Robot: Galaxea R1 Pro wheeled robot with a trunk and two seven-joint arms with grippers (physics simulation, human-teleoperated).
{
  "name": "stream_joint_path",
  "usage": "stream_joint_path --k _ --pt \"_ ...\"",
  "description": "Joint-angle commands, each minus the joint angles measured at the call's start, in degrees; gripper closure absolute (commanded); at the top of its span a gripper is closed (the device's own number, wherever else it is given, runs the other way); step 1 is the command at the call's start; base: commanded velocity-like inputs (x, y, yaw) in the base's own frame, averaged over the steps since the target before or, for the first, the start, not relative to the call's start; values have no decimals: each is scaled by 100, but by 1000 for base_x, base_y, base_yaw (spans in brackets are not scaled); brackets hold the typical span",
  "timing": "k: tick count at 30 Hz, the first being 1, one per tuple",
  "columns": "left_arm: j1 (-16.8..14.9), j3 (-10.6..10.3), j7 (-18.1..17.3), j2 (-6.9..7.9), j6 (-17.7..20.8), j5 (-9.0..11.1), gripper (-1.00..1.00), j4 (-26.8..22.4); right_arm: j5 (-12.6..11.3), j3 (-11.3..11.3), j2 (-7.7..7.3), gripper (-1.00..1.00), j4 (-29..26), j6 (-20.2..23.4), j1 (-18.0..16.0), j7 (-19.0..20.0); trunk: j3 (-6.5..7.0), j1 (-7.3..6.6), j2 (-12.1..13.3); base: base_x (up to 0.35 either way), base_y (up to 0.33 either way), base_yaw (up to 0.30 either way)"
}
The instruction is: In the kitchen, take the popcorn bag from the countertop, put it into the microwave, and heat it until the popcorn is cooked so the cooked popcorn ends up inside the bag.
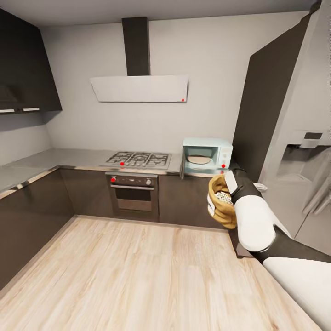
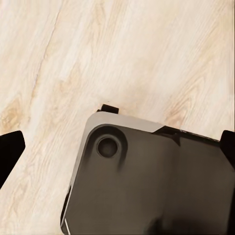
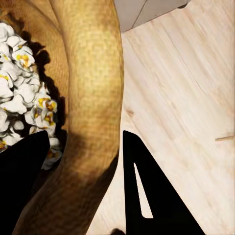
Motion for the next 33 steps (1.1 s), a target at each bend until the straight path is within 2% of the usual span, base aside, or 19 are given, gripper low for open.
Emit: stream_joint_path --k 1,3,8,11,15,18,24,33 --pt "-5 7 1 -26 -15 3 -100 4 60 42 16 100 41 39 -9 53 -13 6 -13 254 -262 -13" --pt "-5 2 1 -44 -15 -1 -100 0 57 101 12 100 121 37 -9 131 -13 6 -13 255 -261 -5" --pt "3 1 1 -69 -15 -11 -100 2 53 169 -9 100 158 59 -9 714 -13 6 -13 255 -260 -1" --pt "4 -3 1 -78 -15 -11 -100 5 53 228 -23 100 161 75 -9 872 -13 6 -13 255 -260 0" --pt "4 -8 1 -91 -15 -19 -100 6 53 249 -26 100 168 78 -9 926 -13 6 -13 260 -252 0" --pt "5 11 1 -84 -15 -9 -100 6 56 289 -24 100 445 52 -15 941 -13 6 -13 321 -73 0" --pt "4 20 1 -58 -15 6 -100 5 62 412 0 100 650 34 -24 970 -13 6 -13 345 98 0" --pt "3 18 1 -25 -15 6 -100 7 62 424 11 100 653 34 -68 971 -13 6 -13 348 143 0"
